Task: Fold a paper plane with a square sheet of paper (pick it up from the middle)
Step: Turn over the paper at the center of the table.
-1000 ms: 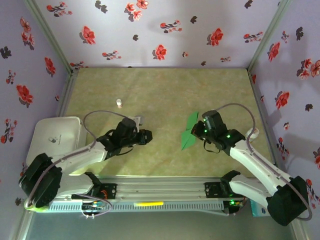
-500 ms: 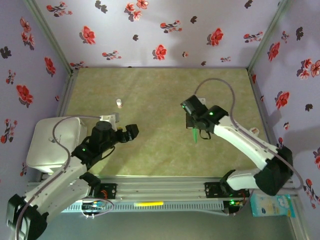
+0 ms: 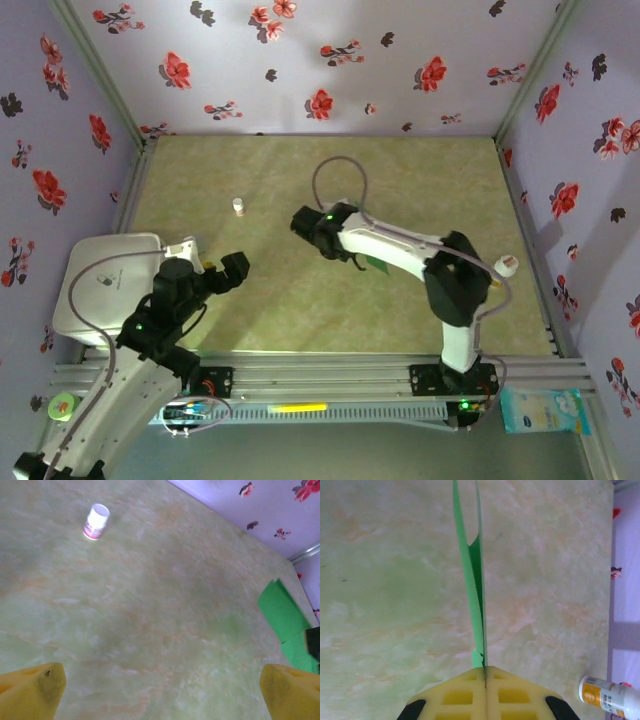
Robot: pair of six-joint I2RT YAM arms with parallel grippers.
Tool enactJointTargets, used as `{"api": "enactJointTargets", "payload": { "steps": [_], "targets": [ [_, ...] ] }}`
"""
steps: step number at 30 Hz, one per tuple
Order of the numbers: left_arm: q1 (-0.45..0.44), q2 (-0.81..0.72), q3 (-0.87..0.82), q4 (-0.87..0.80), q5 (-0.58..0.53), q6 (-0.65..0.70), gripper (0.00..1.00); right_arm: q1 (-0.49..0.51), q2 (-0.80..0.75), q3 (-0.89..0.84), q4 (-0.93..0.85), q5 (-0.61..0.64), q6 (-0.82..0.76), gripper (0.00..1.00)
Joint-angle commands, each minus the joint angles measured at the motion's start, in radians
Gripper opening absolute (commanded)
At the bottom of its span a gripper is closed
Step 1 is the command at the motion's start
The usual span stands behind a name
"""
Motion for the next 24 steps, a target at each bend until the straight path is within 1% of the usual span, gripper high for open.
{"api": "enactJointTargets", "payload": {
  "steps": [1, 4, 6, 7, 10, 12, 13, 15, 16, 17, 19, 20, 23, 24],
  "targets": [
    [0.013, -0.007, 0.041, -0.101, -0.042, 0.004, 1.00, 0.055, 0.075, 0.060, -0.014, -0.010, 0.006, 0.04],
    [0.013, 0.002, 0.057, -0.120, -0.039, -0.005, 0.98, 0.068, 0.121, 0.052, 0.074, -0.113, -0.007, 0.05],
    [0.013, 0.008, 0.066, -0.128, -0.037, -0.024, 0.92, 0.069, 0.145, 0.055, 0.109, -0.182, 0.000, 0.06],
    [0.014, 0.008, 0.073, -0.134, -0.030, -0.026, 0.87, 0.070, 0.146, 0.051, 0.141, -0.223, -0.005, 0.07],
    [0.012, 0.011, 0.083, -0.130, -0.010, -0.034, 0.83, 0.072, 0.133, 0.034, 0.238, -0.379, -0.027, 0.13],
    [0.013, 0.018, 0.085, -0.121, -0.002, -0.040, 0.83, 0.071, 0.103, 0.018, 0.304, -0.483, -0.032, 0.19],
    [0.014, 0.023, 0.088, -0.118, 0.009, -0.042, 0.83, 0.069, 0.082, 0.004, 0.338, -0.531, -0.034, 0.24],
    [0.014, 0.038, 0.089, -0.104, 0.043, -0.037, 0.84, 0.059, 0.031, -0.041, 0.407, -0.606, -0.033, 0.41],
    [0.014, 0.050, 0.087, -0.094, 0.060, -0.036, 0.83, 0.051, -0.006, -0.076, 0.445, -0.652, -0.029, 0.48],
    [0.013, 0.068, 0.086, -0.084, 0.088, -0.035, 0.81, 0.039, -0.042, -0.110, 0.478, -0.680, -0.015, 0.49],
    [0.013, 0.115, 0.090, -0.063, 0.143, -0.047, 0.67, 0.000, -0.143, -0.220, 0.571, -0.739, 0.029, 0.51],
    [0.014, 0.150, 0.095, -0.052, 0.171, -0.059, 0.64, -0.031, -0.204, -0.295, 0.634, -0.770, 0.059, 0.51],
    [0.009, 0.270, 0.106, -0.003, 0.261, -0.082, 0.57, -0.142, -0.382, -0.533, 0.831, -0.883, 0.162, 0.49],
    [0.003, 0.315, 0.109, 0.020, 0.276, -0.090, 0.55, -0.179, -0.438, -0.617, 0.911, -0.926, 0.200, 0.45]
  ]
}}
